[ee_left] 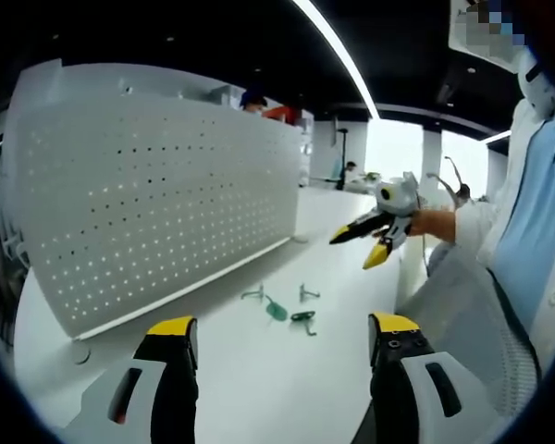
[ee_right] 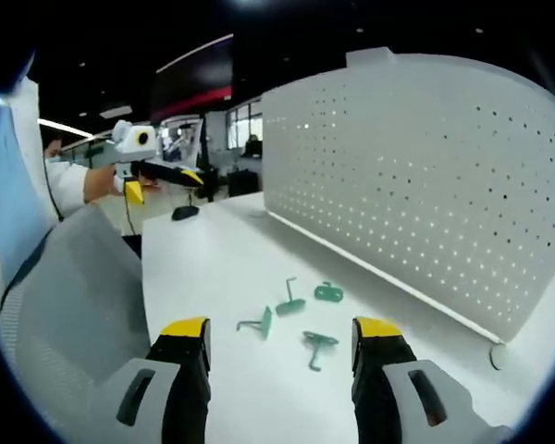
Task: Insert the hook assembly into the mounting plate slot until the hook locks in place.
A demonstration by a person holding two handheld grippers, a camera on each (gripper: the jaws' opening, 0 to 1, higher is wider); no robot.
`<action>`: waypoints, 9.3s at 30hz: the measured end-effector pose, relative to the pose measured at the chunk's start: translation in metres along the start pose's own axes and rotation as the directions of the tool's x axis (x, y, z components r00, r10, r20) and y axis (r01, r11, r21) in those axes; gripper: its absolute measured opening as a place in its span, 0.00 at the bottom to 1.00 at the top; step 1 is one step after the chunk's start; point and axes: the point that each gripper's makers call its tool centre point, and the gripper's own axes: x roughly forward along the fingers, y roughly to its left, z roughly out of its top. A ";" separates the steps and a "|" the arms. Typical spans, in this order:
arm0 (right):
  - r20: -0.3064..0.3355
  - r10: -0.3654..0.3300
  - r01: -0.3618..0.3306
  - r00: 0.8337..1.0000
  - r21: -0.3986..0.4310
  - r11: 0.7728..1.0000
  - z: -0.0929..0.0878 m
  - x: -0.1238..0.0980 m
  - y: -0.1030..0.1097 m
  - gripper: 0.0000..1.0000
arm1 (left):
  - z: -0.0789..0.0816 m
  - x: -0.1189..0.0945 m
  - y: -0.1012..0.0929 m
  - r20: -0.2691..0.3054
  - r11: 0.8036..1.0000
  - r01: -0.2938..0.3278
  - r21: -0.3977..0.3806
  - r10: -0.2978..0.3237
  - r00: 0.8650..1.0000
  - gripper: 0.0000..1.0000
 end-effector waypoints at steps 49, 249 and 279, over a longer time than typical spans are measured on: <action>-0.127 0.110 -0.107 0.986 0.028 0.994 -0.047 0.070 0.016 0.23 | -0.003 0.001 -0.006 -0.001 1.000 0.008 -0.011 -0.008 1.000 0.76; -0.129 -0.145 0.144 0.981 -0.020 0.989 -0.022 0.081 -0.022 0.00 | -0.006 0.030 -0.050 -0.028 0.990 0.139 0.010 -0.139 0.990 0.68; 0.135 -0.120 0.125 0.984 -0.031 0.992 0.118 0.063 0.015 0.00 | 0.046 0.041 -0.027 0.122 0.999 -0.045 0.014 0.043 0.992 0.57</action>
